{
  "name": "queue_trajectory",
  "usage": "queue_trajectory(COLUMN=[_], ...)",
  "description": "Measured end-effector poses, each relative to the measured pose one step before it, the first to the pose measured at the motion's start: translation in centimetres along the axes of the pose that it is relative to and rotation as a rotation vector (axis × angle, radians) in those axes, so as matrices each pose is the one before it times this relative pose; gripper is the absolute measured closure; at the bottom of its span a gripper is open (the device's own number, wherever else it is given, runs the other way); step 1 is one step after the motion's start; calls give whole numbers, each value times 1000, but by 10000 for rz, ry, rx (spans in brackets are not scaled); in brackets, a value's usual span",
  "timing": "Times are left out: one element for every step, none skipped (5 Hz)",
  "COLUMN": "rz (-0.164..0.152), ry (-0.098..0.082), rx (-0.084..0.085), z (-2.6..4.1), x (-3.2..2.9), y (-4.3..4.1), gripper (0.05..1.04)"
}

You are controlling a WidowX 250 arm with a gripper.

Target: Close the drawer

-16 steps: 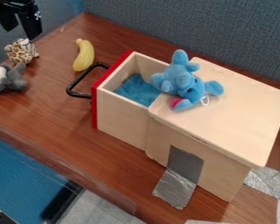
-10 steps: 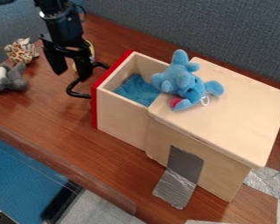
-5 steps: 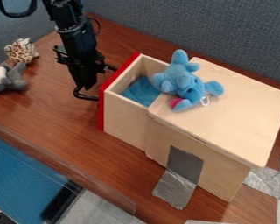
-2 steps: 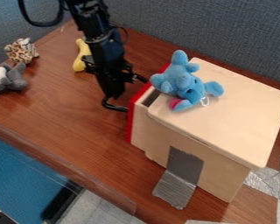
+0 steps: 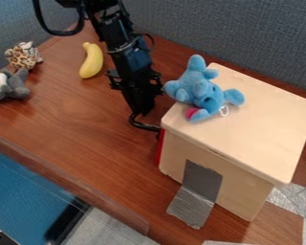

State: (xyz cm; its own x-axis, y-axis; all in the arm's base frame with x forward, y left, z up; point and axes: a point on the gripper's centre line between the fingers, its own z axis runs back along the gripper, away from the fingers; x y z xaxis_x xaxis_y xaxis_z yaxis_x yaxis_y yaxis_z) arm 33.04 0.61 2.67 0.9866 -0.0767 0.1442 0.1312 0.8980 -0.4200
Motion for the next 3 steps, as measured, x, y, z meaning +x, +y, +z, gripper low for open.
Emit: queue_trajectory(rz=[-9,107,238], ry=[8,-43,-774], rx=[10,457,840], z=[0,216,2041], x=[-13,43,596], y=[15,671,1410], gripper=[923,700,393])
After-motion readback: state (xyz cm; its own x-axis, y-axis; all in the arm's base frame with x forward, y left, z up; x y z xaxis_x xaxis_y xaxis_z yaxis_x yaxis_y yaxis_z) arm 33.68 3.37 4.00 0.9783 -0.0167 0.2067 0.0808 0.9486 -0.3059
